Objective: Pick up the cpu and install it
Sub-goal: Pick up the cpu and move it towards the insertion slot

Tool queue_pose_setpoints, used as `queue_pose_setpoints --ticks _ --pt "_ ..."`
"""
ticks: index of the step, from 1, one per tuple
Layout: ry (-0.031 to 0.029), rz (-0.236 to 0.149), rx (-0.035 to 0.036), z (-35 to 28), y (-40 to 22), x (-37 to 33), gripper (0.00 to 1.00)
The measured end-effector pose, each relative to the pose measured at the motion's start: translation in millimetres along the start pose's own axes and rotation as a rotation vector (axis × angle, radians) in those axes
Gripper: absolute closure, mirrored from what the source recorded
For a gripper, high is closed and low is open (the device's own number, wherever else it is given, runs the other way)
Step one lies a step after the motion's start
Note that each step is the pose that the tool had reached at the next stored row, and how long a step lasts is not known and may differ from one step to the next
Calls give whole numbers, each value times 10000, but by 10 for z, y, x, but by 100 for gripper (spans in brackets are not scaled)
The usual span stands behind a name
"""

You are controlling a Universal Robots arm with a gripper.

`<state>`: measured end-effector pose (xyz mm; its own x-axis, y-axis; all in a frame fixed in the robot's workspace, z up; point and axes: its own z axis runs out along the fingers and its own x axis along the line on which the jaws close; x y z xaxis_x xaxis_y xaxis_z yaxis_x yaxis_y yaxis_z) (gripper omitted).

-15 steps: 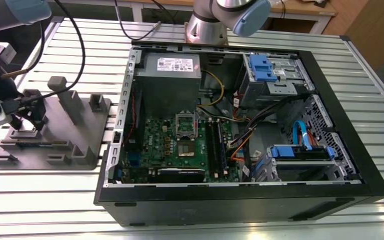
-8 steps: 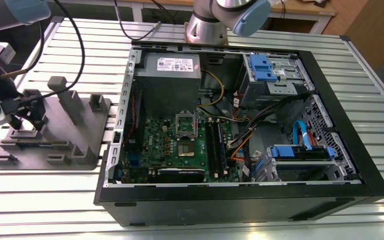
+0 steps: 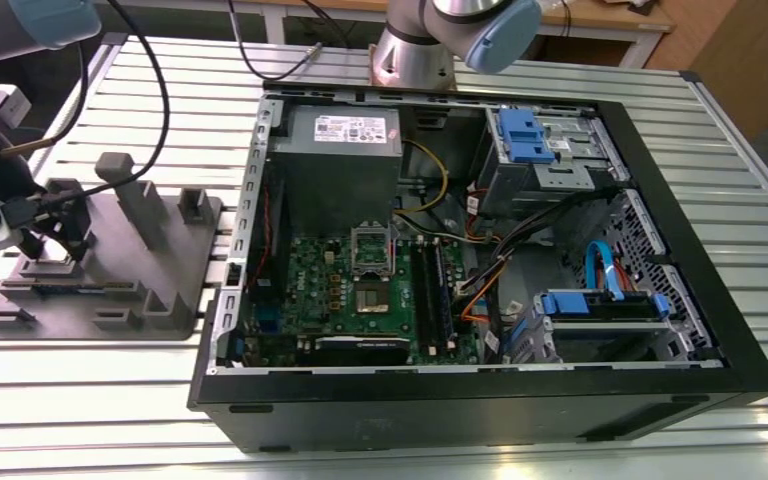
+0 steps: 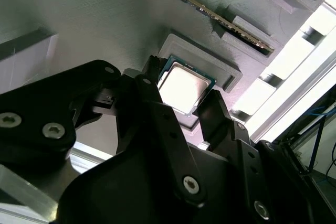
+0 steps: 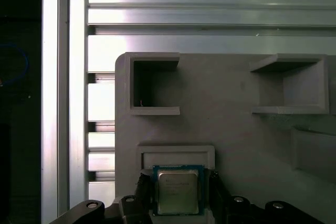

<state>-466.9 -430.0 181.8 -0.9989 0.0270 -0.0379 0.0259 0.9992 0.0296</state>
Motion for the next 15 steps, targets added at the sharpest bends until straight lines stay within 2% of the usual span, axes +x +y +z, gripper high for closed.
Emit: queue_pose_setpoints --ticks 15 --pt "-1 0 -1 0 0 14 44"
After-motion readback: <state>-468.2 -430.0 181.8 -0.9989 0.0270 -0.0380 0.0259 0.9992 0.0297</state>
